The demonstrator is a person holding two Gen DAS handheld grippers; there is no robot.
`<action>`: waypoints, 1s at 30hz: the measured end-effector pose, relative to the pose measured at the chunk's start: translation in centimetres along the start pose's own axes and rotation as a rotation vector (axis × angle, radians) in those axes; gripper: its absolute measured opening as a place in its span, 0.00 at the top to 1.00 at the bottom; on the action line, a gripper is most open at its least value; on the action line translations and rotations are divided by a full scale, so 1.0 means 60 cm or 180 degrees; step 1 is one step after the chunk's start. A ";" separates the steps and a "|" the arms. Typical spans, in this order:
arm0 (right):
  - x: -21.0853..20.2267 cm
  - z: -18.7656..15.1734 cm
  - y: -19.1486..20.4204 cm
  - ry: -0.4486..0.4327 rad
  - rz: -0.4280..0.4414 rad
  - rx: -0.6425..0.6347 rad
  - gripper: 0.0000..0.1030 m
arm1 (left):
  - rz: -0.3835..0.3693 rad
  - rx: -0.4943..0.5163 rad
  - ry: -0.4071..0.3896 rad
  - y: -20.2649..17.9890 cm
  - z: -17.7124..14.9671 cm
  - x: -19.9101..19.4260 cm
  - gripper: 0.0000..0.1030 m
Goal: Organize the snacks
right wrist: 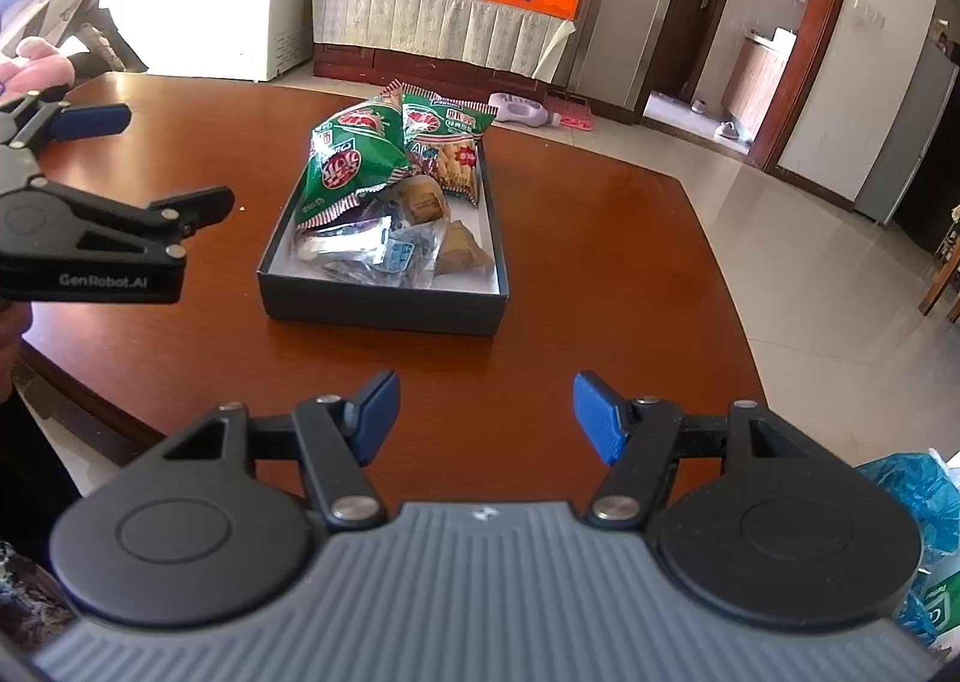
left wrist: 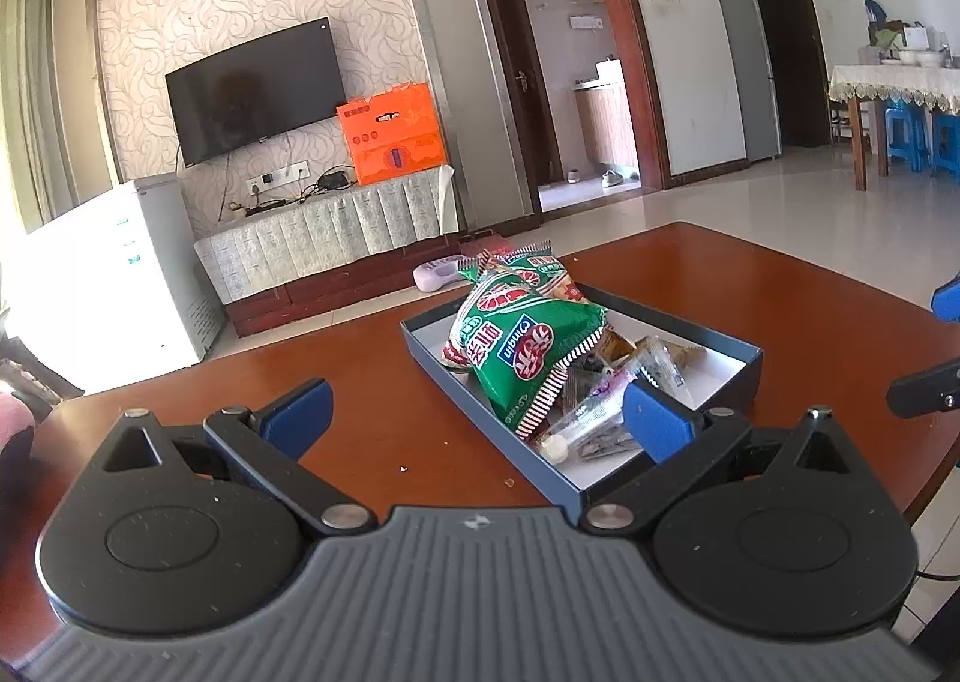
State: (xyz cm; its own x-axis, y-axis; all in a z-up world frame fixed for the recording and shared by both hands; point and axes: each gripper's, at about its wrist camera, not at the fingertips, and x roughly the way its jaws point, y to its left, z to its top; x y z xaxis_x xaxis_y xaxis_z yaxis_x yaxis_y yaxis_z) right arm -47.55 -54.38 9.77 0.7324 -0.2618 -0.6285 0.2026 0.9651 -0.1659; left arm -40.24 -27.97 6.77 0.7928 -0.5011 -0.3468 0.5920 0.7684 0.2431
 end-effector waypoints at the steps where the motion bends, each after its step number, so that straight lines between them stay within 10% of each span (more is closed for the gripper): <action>1: 0.000 0.000 -0.001 -0.0001 0.0011 0.0005 0.36 | -0.0010 0.0005 0.0004 -0.001 0.000 0.000 0.00; 30: 0.004 -0.001 0.001 0.0036 -0.0031 0.0007 0.36 | -0.0009 0.0054 -0.0037 -0.016 -0.001 -0.007 0.00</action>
State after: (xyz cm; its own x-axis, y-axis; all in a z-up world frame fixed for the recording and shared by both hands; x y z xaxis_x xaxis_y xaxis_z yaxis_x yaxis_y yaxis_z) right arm -47.40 -54.37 9.54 0.7229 -0.2712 -0.6355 0.2112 0.9625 -0.1705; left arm -41.12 -28.45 6.61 0.7927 -0.5080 -0.3369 0.5965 0.7602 0.2573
